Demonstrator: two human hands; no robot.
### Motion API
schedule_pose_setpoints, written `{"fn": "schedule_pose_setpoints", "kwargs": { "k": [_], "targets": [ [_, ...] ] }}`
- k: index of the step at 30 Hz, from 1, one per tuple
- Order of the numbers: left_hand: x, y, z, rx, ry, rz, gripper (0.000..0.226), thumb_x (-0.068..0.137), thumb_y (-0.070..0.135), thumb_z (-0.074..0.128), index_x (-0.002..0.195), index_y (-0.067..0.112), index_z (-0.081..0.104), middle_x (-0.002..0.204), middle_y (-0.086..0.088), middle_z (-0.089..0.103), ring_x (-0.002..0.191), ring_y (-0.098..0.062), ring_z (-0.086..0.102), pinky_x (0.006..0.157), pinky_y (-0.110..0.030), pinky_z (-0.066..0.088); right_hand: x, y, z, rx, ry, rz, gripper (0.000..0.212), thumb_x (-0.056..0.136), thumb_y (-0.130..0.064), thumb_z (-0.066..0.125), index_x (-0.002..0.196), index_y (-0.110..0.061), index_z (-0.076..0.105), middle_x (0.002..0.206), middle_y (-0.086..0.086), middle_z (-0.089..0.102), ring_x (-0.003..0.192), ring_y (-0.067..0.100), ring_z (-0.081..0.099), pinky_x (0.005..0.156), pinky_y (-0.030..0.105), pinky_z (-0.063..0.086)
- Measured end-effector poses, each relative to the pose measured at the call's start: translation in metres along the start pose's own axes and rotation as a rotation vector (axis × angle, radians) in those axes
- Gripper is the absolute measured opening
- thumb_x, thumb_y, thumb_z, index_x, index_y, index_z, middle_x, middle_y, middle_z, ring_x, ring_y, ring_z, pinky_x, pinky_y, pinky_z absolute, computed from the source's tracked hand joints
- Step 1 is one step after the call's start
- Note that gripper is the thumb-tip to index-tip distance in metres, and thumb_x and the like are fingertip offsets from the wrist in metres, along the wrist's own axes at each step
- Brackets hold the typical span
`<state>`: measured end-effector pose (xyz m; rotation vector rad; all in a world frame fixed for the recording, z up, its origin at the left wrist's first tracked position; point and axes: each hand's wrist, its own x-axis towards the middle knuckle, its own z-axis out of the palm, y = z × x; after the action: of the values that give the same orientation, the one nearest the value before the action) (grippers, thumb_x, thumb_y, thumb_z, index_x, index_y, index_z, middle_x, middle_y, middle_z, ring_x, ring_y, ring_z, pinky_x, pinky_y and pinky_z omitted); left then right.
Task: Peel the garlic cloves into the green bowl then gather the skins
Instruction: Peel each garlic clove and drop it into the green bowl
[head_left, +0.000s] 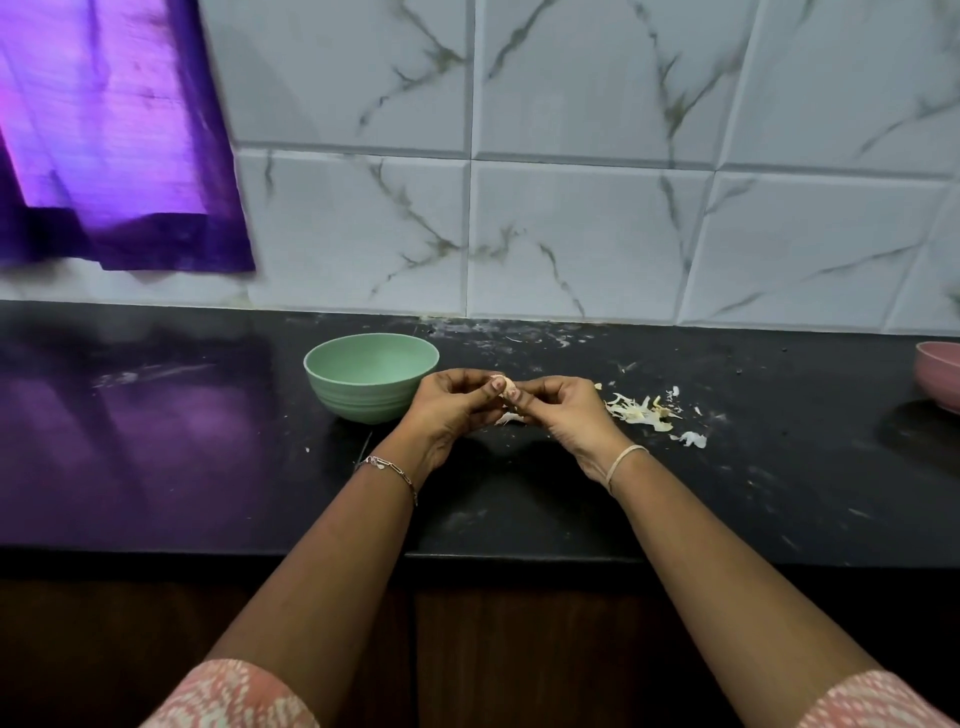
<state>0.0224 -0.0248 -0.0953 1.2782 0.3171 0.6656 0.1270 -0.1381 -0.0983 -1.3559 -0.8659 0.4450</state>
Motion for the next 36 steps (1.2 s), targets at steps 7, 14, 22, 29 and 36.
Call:
{"fn": "schedule_pose_setpoints", "kwargs": {
  "k": [7, 14, 22, 29, 36],
  "targets": [
    [0.000, 0.000, 0.004, 0.016, -0.044, -0.020, 0.009, 0.090, 0.004, 0.062, 0.097, 0.003, 0.068, 0.081, -0.007, 0.071, 0.072, -0.012, 0.068, 0.070, -0.022, 0.057, 0.001, 0.001, 0.003, -0.192, 0.079, -0.006, 0.001, 0.083, -0.015, 0.075, 0.082, -0.014, 0.076, 0.082, 0.009, 0.075, 0.082, 0.021, 0.073, 0.082, 0.032, 0.058],
    [0.000, -0.003, 0.005, 0.130, -0.048, 0.013, 0.025, 0.089, -0.003, 0.061, 0.113, -0.010, 0.062, 0.085, -0.011, 0.069, 0.074, -0.016, 0.066, 0.073, -0.024, 0.057, -0.001, -0.001, 0.001, -0.269, 0.122, -0.009, 0.010, 0.074, -0.010, 0.080, 0.082, -0.007, 0.075, 0.075, 0.011, 0.074, 0.071, 0.017, 0.072, 0.073, 0.030, 0.059],
    [0.002, -0.009, 0.007, 0.269, -0.034, 0.071, 0.021, 0.090, -0.003, 0.061, 0.110, -0.009, 0.064, 0.074, -0.006, 0.068, 0.063, -0.005, 0.067, 0.068, -0.018, 0.057, 0.001, 0.003, 0.002, -0.336, 0.141, 0.017, 0.012, 0.064, -0.013, 0.080, 0.073, -0.013, 0.072, 0.070, 0.009, 0.072, 0.072, 0.027, 0.072, 0.076, 0.050, 0.060],
    [0.004, -0.011, 0.009, 0.333, -0.019, 0.061, 0.018, 0.089, -0.002, 0.062, 0.106, -0.008, 0.065, 0.078, -0.010, 0.068, 0.058, -0.005, 0.066, 0.058, -0.016, 0.055, 0.002, 0.002, 0.005, -0.498, 0.177, -0.017, 0.012, 0.064, -0.018, 0.079, 0.072, -0.014, 0.071, 0.060, 0.002, 0.070, 0.060, 0.012, 0.069, 0.062, 0.027, 0.058],
    [0.010, -0.018, 0.011, 0.462, 0.041, 0.094, 0.013, 0.090, -0.002, 0.061, 0.100, 0.001, 0.070, 0.079, -0.006, 0.070, 0.068, -0.011, 0.065, 0.069, -0.023, 0.055, 0.004, 0.003, 0.008, -0.656, 0.221, -0.087, 0.009, 0.069, -0.022, 0.076, 0.069, -0.015, 0.071, 0.055, -0.001, 0.066, 0.049, 0.003, 0.057, 0.052, 0.016, 0.047]
  ]
}}
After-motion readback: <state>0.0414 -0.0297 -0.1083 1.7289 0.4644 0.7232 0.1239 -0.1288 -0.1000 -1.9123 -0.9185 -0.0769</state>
